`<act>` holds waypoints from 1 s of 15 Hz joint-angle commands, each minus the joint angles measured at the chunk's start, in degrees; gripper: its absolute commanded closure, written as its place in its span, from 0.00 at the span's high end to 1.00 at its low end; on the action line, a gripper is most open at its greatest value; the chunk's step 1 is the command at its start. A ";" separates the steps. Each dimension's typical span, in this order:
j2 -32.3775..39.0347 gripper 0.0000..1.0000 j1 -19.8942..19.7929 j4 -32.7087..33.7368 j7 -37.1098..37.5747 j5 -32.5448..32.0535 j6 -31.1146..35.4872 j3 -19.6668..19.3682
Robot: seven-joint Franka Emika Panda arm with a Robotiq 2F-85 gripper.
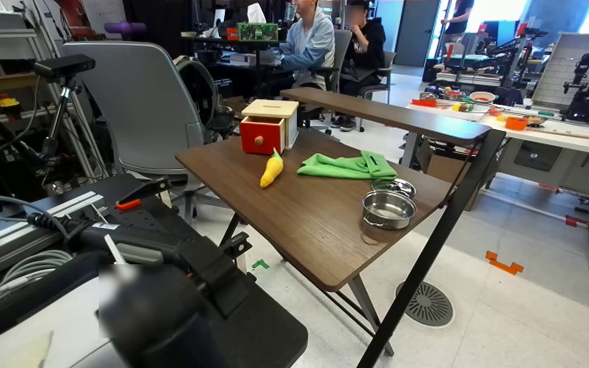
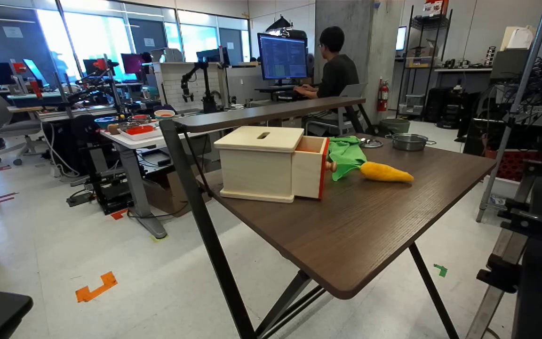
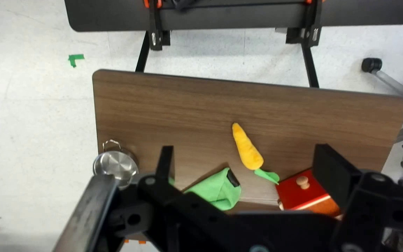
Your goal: Clean up the place
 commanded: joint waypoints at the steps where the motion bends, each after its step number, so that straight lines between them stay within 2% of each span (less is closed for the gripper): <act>1: 8.70 1.00 -0.79 -0.39 1.29 -3.64 14.86 0.52; 4: 18.13 1.00 -0.90 1.58 1.13 -4.18 25.45 -0.25; 7: 28.30 1.00 -0.15 5.72 -1.10 -1.14 32.36 -1.73; 11: 39.80 1.00 -0.17 12.80 -4.51 4.69 35.68 -1.77; 15: 49.01 1.00 -1.34 19.98 -7.24 8.34 35.09 0.20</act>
